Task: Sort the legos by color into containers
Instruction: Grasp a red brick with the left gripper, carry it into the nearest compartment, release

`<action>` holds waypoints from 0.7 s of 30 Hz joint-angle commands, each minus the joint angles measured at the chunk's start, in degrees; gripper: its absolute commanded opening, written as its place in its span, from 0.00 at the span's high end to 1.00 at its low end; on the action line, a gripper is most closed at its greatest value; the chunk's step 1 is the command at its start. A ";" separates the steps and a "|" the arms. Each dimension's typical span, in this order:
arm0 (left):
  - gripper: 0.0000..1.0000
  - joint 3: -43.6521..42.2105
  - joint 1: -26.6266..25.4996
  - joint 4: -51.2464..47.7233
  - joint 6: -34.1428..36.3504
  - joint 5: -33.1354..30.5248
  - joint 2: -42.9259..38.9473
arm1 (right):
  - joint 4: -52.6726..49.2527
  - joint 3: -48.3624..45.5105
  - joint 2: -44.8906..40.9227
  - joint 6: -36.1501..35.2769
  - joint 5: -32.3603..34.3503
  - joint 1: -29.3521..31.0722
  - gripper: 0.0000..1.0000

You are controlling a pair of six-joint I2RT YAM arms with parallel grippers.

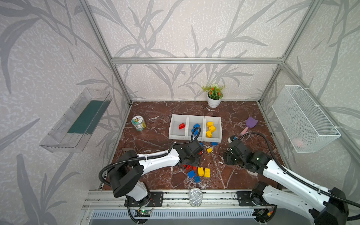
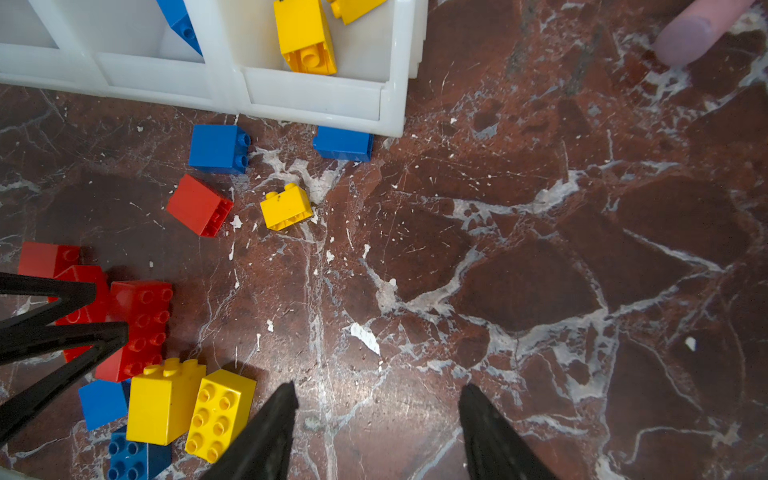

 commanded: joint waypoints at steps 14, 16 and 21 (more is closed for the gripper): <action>0.65 4.05 -0.31 -0.14 1.24 0.08 8.35 | -0.51 -1.09 -1.28 0.56 0.04 -0.16 0.38; 0.69 4.48 -0.30 -0.08 1.46 0.12 8.66 | -0.68 -1.17 -1.54 0.54 0.13 -0.18 0.38; 0.75 5.27 0.64 -0.42 -0.12 -0.57 5.24 | -1.66 -0.96 -2.72 0.55 0.31 -0.16 0.40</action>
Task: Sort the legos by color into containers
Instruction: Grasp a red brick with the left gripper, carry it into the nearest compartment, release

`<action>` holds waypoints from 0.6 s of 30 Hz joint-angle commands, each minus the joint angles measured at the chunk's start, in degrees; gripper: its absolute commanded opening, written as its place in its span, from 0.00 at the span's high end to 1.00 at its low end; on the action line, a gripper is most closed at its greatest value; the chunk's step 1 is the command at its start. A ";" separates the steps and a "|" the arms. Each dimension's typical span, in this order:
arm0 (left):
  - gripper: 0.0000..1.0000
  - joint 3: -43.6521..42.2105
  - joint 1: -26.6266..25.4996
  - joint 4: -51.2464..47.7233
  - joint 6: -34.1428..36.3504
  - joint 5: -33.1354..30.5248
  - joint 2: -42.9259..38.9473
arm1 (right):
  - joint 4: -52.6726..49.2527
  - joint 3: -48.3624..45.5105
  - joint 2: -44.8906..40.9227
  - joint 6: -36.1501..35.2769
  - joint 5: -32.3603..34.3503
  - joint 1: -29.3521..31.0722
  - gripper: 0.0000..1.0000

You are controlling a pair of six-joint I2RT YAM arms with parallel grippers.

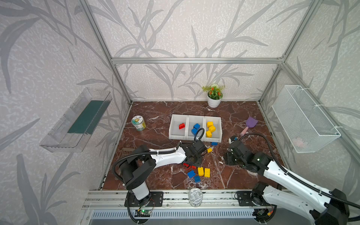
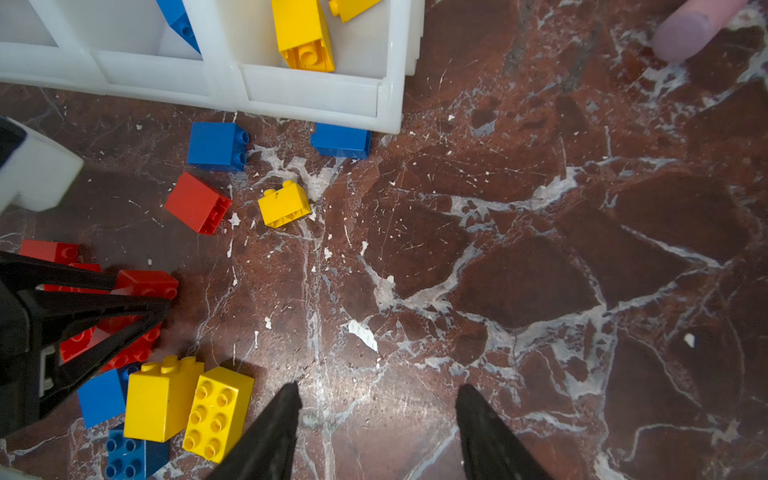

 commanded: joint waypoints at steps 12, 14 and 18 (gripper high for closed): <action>0.75 8.60 21.18 -0.94 9.23 -5.35 -13.45 | -2.12 2.05 -0.91 -0.03 -0.21 -0.18 0.41; 0.74 11.60 24.65 -1.32 10.71 -4.32 -10.59 | -1.76 2.35 -0.02 -0.47 -0.84 -0.18 0.41; 0.73 18.46 29.20 -3.81 12.78 -2.92 -3.24 | -1.97 3.17 1.32 -1.01 -1.70 -0.18 0.41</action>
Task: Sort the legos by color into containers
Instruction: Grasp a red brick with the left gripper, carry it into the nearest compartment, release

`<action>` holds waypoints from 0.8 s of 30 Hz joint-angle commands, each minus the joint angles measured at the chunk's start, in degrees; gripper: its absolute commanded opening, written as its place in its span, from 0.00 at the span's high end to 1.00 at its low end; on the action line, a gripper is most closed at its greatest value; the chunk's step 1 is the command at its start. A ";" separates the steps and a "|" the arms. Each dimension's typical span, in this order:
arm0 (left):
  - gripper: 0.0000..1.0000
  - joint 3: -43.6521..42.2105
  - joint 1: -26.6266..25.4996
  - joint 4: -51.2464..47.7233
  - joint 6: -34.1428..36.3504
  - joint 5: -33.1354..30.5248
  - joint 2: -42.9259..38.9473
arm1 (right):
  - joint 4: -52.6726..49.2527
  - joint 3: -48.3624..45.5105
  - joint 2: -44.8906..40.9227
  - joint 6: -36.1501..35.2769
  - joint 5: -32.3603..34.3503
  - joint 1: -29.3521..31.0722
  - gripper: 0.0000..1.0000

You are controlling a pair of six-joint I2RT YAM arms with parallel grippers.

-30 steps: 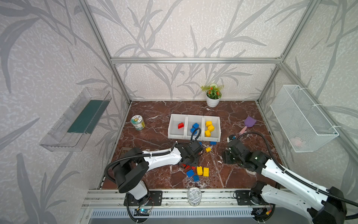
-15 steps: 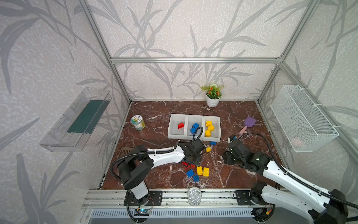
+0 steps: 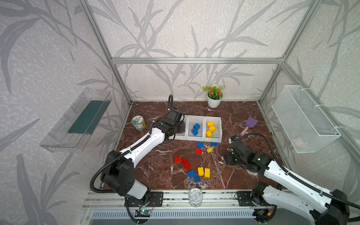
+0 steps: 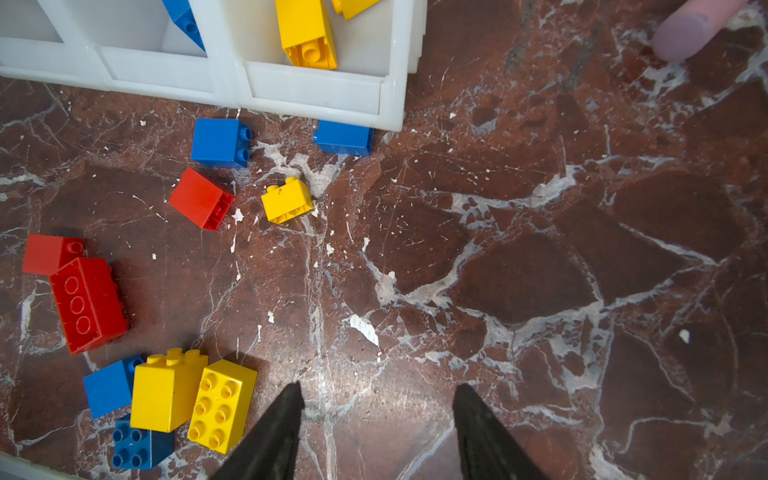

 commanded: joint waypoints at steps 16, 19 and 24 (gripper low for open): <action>0.52 11.29 4.16 -2.72 6.74 3.64 17.60 | -3.64 2.28 -1.09 -0.81 -0.71 -0.16 0.39; 0.49 9.91 4.21 -1.53 6.31 3.57 16.48 | -4.26 2.64 -1.27 -0.90 -0.35 -0.14 0.39; 0.47 7.03 4.42 -0.67 5.09 3.79 12.34 | -4.52 2.64 -1.19 -0.64 -0.30 -0.09 0.38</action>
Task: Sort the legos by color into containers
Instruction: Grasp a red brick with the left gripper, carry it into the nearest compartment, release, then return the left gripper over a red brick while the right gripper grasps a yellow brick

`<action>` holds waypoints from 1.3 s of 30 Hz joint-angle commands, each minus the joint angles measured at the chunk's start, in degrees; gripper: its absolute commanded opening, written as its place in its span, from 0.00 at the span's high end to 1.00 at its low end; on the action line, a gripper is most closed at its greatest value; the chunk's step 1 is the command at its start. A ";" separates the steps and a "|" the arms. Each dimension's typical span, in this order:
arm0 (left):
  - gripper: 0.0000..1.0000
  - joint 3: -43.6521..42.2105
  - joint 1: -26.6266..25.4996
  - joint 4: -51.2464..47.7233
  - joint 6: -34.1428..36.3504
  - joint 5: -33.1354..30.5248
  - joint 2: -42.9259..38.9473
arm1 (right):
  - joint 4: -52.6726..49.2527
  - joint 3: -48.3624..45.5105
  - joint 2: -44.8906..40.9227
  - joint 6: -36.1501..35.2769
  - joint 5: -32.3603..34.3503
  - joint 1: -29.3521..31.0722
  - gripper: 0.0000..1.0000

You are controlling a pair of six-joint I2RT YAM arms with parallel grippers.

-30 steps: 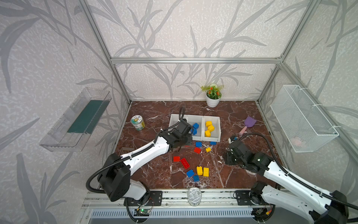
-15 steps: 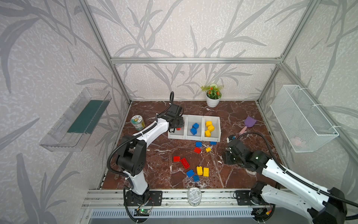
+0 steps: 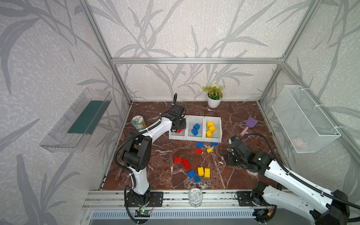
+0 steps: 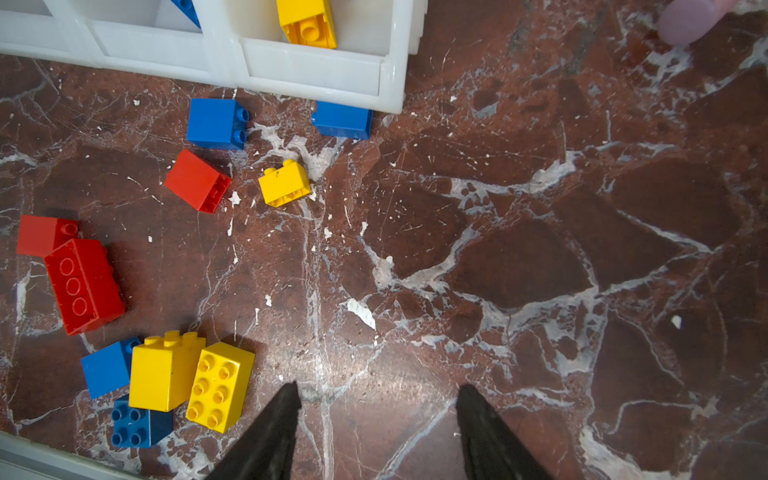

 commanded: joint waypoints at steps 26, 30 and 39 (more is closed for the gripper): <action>0.43 -47.12 0.63 6.99 -15.97 -3.45 -52.83 | 4.95 11.23 24.16 9.43 -1.75 19.94 0.38; 0.43 -50.37 0.58 6.87 -18.08 -3.60 -56.11 | 4.81 15.13 30.65 9.56 -1.80 22.78 0.38; 0.43 -55.27 0.52 6.82 -21.05 -4.52 -62.60 | 7.05 18.83 37.98 9.66 -3.62 24.37 0.39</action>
